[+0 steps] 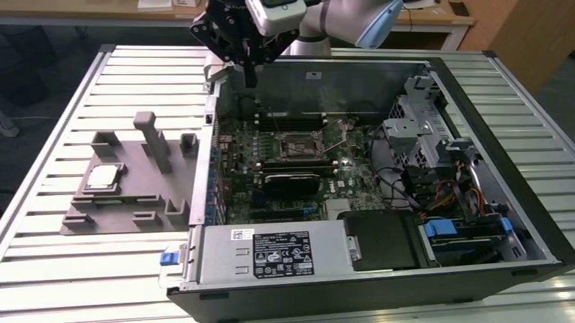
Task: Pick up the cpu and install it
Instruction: 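Reach for the cpu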
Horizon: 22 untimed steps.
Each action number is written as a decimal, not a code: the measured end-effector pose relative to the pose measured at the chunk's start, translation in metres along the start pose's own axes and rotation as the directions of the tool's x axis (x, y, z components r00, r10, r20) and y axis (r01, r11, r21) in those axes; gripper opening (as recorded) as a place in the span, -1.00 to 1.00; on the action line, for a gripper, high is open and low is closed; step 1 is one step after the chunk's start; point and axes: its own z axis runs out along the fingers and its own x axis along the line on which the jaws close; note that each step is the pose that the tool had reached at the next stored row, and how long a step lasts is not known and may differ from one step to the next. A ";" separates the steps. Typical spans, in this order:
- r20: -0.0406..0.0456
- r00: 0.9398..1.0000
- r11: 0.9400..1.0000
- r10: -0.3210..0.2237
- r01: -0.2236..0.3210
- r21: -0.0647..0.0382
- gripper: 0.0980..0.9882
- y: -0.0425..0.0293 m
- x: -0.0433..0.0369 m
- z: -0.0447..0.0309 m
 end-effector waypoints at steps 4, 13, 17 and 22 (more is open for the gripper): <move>0.000 1.000 1.000 0.000 0.000 0.000 -0.98 -0.0002 0.0024 0.0000; 0.000 1.000 1.000 0.000 0.000 0.000 -0.98 -0.0007 0.0084 -0.0002; 0.000 1.000 1.000 0.000 0.000 0.000 -0.98 -0.0008 0.0109 -0.0003; 0.000 1.000 1.000 0.000 0.000 0.000 -0.98 -0.0011 0.0146 -0.0004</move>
